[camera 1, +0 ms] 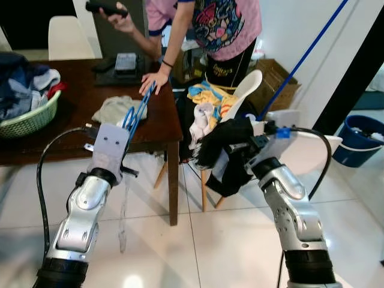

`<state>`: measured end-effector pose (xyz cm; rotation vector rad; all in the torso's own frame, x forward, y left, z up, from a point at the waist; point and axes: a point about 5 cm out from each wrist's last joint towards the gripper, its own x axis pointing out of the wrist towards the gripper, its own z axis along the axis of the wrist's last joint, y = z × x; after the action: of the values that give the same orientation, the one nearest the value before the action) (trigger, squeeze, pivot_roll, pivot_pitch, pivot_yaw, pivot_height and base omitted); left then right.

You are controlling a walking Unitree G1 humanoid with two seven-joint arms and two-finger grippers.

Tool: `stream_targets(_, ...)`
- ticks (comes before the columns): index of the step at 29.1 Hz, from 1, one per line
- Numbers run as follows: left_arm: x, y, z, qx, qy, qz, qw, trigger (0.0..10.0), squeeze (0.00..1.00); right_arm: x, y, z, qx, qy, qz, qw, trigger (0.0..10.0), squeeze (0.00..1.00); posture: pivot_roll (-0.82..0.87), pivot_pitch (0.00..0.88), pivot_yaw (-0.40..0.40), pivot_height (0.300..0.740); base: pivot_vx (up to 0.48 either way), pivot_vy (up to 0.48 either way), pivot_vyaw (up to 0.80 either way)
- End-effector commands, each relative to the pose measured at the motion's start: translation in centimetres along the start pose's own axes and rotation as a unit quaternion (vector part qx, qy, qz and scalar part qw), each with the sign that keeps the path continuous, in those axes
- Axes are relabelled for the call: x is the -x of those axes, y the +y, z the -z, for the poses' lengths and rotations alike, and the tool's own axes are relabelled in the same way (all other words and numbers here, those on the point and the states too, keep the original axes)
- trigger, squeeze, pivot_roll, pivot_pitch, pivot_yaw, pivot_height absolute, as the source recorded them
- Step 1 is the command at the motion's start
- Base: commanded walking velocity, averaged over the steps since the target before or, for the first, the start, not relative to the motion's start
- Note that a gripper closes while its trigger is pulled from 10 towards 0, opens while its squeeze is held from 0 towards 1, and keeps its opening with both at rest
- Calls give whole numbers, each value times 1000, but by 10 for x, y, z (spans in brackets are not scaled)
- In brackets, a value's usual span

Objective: Hang hanger

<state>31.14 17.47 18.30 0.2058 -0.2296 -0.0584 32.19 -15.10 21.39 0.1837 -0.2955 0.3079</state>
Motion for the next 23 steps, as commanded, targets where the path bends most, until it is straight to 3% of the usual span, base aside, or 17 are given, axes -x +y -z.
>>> stream_targets(1, 3, 1, 2, 18, 4, -5, 1000, 10000, 0, 0, 0, -5, -1, -16, 4, 1000, 10000, 0, 43, 99, -11, 740, 480, 0, 0)
stream_targets(4, 2, 1, 0, 22, 0, -5, 1000, 10000, 0, -1, 3, -6, 2, -16, -2, 1000, 10000, 0, 46, 99, -13, 740, 480, 0, 0)
stream_targets(6, 0, 2, -5, 18, -7, -11, 1000, 10000, 0, -7, 11, -12, 39, -11, -28, 999, 10000, 0, 49, 99, -15, 740, 480, 0, 631)
stream_targets(9, -2, 4, -9, 15, -15, -16, 1000, 10000, 0, -10, 20, -16, 53, -18, -52, 997, 10000, 0, 53, 98, -17, 740, 480, 0, 688)
stream_targets(11, -2, 4, -9, 15, -15, -16, 1000, 10000, 0, -10, 20, -16, 53, -18, -52, 997, 10000, 0, 53, 98, -17, 740, 480, 0, 800)
stream_targets(14, -7, 9, -20, 12, -33, -24, 999, 10000, 0, -19, 39, -30, 48, -45, -97, 993, 10000, 0, 56, 97, -20, 740, 480, 0, 800)
stream_targets(23, -11, 6, -34, 6, -56, -12, 998, 10000, 0, -28, 49, -45, 50, -68, -110, 990, 10000, 0, 56, 96, -24, 740, 480, 0, 800)
